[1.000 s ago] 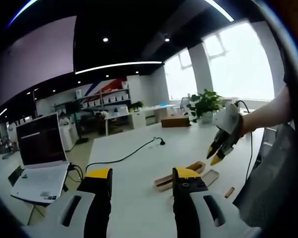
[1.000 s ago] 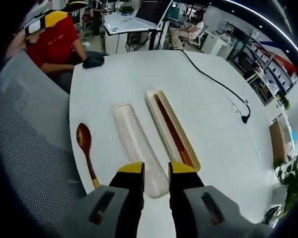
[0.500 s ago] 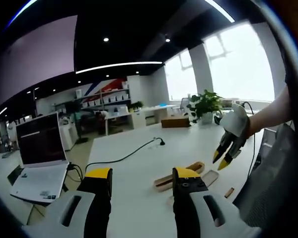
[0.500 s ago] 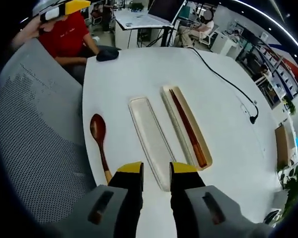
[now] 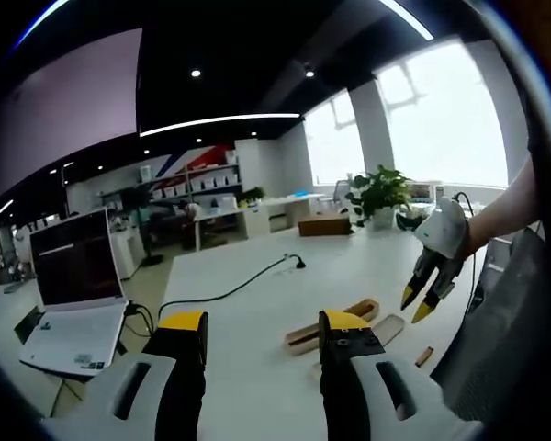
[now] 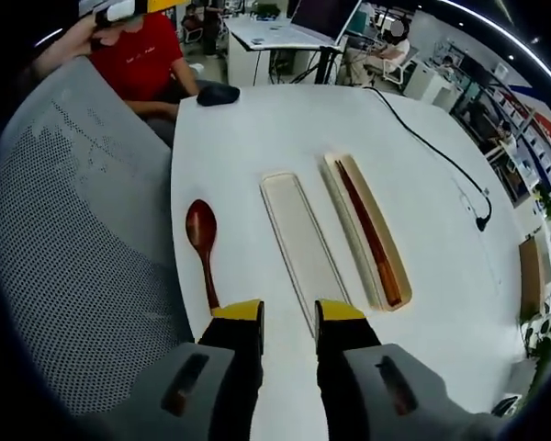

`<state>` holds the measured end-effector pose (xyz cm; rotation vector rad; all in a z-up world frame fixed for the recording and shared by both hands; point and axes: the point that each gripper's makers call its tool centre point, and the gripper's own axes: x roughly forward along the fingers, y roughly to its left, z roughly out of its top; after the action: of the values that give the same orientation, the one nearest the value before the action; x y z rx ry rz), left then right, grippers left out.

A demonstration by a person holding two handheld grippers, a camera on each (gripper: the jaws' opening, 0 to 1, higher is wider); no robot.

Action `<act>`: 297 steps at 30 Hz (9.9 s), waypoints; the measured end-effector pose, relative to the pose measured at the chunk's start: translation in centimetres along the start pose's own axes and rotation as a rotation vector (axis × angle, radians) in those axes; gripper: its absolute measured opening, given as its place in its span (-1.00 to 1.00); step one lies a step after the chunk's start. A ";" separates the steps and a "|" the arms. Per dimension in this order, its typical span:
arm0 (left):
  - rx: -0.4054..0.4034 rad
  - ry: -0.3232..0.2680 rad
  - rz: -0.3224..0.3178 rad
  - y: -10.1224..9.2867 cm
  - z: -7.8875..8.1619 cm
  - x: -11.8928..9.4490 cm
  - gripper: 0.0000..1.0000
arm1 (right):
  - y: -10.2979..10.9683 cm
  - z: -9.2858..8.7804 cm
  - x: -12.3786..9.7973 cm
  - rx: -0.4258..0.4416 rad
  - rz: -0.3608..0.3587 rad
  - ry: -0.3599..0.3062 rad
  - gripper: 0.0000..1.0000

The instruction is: Arrange the utensils inside the cutlery case until each visible utensil rests in its matching compartment.

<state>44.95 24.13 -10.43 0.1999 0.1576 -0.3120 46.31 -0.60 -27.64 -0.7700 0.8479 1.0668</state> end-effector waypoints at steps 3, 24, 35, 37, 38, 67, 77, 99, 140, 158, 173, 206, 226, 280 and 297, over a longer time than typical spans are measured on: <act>-0.002 -0.001 0.001 0.0 0.0 0.0 0.00 | 0.5 -0.4 -0.1 -0.020 0.015 0.010 -0.59; 0.005 0.000 -0.010 -0.2 0.0 0.1 0.00 | 2.5 -1.0 0.0 -0.086 0.089 0.030 -0.57; 0.015 -0.004 -0.013 -0.4 0.1 0.1 0.00 | 4.7 -1.1 1.2 -0.173 0.166 0.065 -0.57; 0.007 -0.006 -0.008 -0.3 0.2 0.0 0.00 | 5.0 -1.0 1.5 -0.196 0.172 0.065 -0.58; 0.006 -0.007 -0.007 -0.2 0.2 0.0 0.00 | 5.1 -0.7 1.7 -0.206 0.166 0.056 -0.60; 0.000 -0.006 -0.003 0.0 0.1 0.1 0.00 | 7.9 -1.1 6.2 -0.335 0.302 0.151 -0.60; -0.004 -0.006 -0.003 0.0 0.1 0.0 0.00 | 7.9 -0.8 7.1 -0.340 0.315 0.166 -0.62; -0.005 -0.006 -0.005 -0.2 0.1 0.0 0.00 | 7.9 -1.2 8.2 -0.386 0.292 0.212 -0.89; 0.005 0.003 -0.011 -0.3 0.0 0.1 0.00 | 5.9 0.4 6.9 -0.317 0.265 0.178 -0.99; 0.001 -0.002 -0.009 -0.2 0.1 0.0 0.00 | 3.8 1.2 6.2 -0.321 0.225 0.170 -0.98; 0.000 -0.005 -0.009 -0.2 0.2 0.1 0.00 | 1.4 1.9 5.2 -0.287 0.180 0.156 -0.98; 0.016 0.015 -0.022 -0.7 -0.2 0.2 0.00 | -1.7 1.9 3.7 -0.265 0.122 0.155 -0.98; -0.008 -0.015 -0.013 -0.3 0.3 -0.1 0.00 | -5.3 3.9 3.2 -0.275 0.058 0.157 -0.98; -0.014 0.065 -0.021 -0.1 -1.5 0.5 0.00 | -10.6 5.4 12.1 -0.232 0.106 0.196 -0.98; -0.028 0.064 -0.018 -0.1 -1.4 0.5 0.00 | -10.8 5.8 13.3 -0.222 0.104 0.183 -0.98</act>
<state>45.25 24.23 -11.90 0.1809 0.2275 -0.3215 60.98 6.73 -35.26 -1.0312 0.9424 1.2099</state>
